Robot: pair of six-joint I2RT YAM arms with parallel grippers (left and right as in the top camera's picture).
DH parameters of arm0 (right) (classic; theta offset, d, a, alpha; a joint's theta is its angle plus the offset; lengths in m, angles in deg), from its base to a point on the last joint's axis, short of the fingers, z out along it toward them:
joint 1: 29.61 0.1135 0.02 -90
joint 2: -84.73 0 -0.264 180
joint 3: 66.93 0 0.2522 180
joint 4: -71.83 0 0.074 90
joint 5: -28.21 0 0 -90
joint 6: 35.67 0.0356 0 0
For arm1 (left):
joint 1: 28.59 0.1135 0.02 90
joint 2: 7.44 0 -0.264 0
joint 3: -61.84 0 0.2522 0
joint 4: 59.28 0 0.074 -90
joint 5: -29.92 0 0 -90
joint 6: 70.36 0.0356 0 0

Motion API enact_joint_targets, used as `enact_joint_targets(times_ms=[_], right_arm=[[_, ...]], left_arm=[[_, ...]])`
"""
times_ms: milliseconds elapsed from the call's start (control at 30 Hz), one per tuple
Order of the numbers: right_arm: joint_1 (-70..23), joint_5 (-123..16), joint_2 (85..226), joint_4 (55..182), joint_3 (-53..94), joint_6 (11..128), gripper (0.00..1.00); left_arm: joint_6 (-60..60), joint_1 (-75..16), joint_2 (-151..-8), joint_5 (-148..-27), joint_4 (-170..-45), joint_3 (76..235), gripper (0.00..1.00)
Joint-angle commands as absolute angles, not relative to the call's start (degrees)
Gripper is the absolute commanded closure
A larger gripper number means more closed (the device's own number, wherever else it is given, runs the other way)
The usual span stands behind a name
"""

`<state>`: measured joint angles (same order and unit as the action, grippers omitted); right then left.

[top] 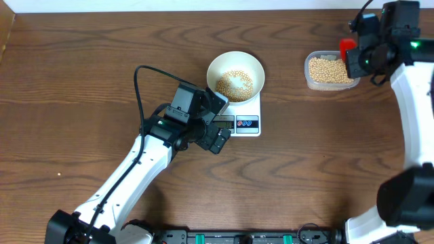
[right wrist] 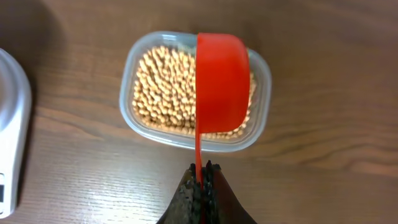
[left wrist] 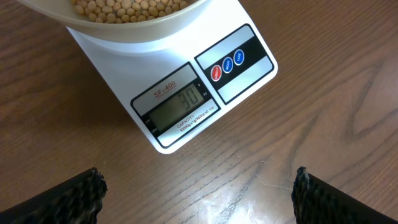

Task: Scoop item into bowl and weigh 50g on scale
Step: 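Carry the empty scoop with the right gripper back to the tub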

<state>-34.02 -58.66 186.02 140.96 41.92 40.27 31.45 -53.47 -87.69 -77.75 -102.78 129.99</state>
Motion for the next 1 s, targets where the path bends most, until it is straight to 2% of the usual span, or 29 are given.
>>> enact_joint_targets(times_ms=[0,233,800,967], right_arm=[[-34.1,-61.3,188.5,141.0,42.7,42.9,0.99],[-34.1,-69.2,191.4,139.8,42.7,44.5,0.99],[-33.6,-68.4,197.5,139.3,42.7,44.5,0.99],[-33.6,-62.1,198.6,139.1,42.7,44.5,0.99]], left_arm=[[31.4,-53.3,-87.1,-77.4,-102.8,130.1,0.02],[31.4,-53.3,-87.1,-77.4,-102.8,130.1,0.02],[31.4,-53.3,-87.1,-77.4,-102.8,130.1,0.02],[31.4,-53.3,-87.1,-77.4,-102.8,130.1,0.02]])
